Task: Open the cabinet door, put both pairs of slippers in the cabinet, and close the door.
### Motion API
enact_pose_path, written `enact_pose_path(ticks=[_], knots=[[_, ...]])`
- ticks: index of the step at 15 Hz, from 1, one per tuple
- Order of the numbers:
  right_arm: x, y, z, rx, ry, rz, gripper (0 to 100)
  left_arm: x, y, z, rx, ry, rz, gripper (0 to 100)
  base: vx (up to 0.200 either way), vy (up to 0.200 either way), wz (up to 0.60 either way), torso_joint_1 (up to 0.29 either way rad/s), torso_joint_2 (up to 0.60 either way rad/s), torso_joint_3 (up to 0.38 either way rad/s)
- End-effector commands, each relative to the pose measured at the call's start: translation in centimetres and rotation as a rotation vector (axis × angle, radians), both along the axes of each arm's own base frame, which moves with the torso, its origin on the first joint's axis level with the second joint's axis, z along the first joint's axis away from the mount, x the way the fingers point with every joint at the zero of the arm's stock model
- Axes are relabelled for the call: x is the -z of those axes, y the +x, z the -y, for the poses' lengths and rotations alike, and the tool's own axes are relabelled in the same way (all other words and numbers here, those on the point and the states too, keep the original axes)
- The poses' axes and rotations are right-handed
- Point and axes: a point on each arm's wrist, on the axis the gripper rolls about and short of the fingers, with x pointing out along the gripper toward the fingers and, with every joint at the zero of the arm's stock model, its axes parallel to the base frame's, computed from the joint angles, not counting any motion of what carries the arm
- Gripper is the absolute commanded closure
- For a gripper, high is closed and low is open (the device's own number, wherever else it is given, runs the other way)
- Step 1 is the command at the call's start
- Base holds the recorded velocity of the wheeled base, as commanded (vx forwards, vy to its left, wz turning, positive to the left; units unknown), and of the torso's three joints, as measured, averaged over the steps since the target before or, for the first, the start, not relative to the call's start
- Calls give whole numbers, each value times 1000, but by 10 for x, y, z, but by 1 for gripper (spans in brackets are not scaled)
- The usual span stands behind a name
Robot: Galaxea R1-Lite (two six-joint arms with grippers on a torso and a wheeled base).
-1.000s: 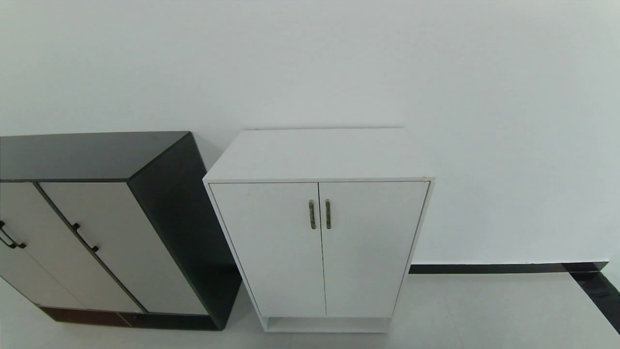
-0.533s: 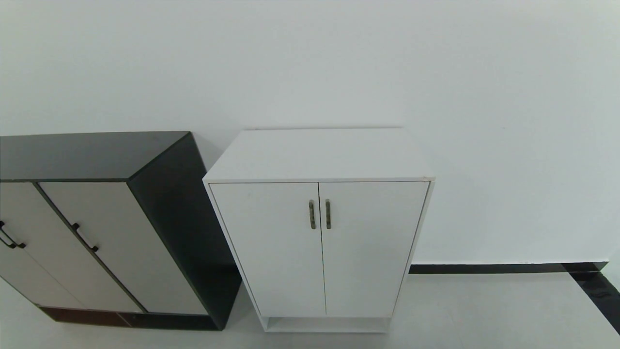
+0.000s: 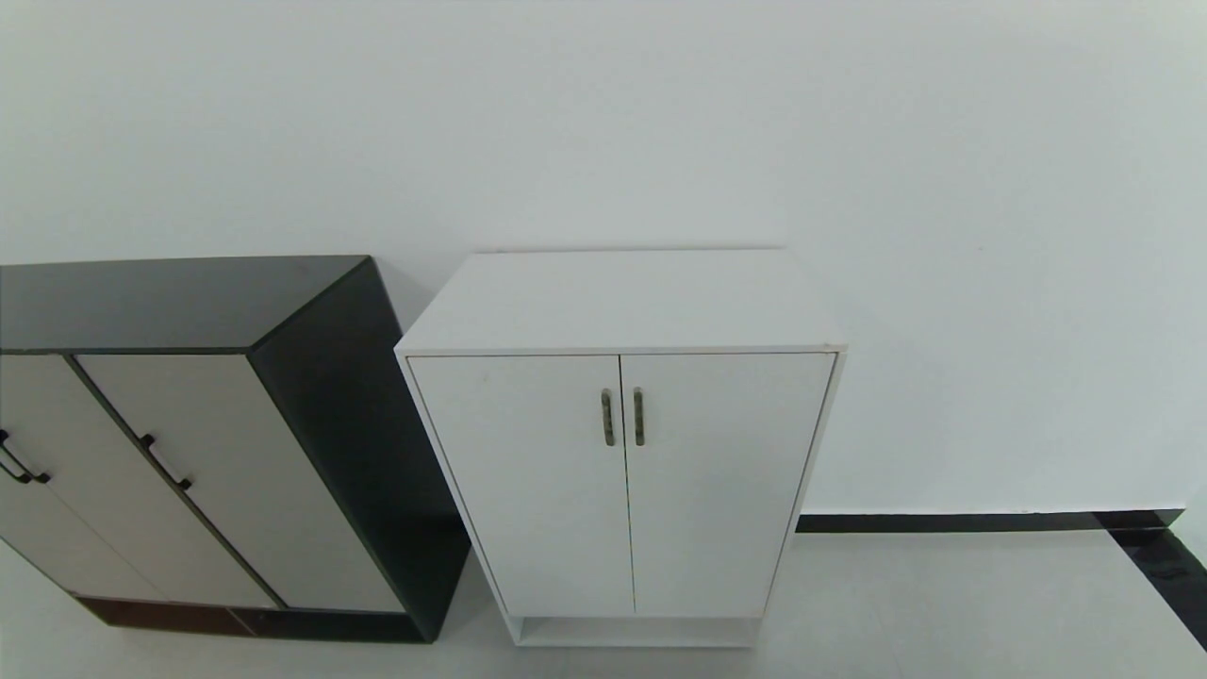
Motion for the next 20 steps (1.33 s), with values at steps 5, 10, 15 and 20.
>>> enact_pose_path(ticks=[5,10,15,20], knots=[[2,-8,-3,212,6,94,100,0,0,0,0,0,0,100,0,0,0,0,0,0],[2,-9,-3,219,1,107,100,0,0,0,1,1,0,100,0,0,0,0,0,0],[2,-8,-3,218,36,103,100,0,0,0,0,3,0,100,0,0,0,0,0,0],[2,-9,-3,218,35,105,100,0,0,0,0,3,0,100,0,0,0,0,0,0]])
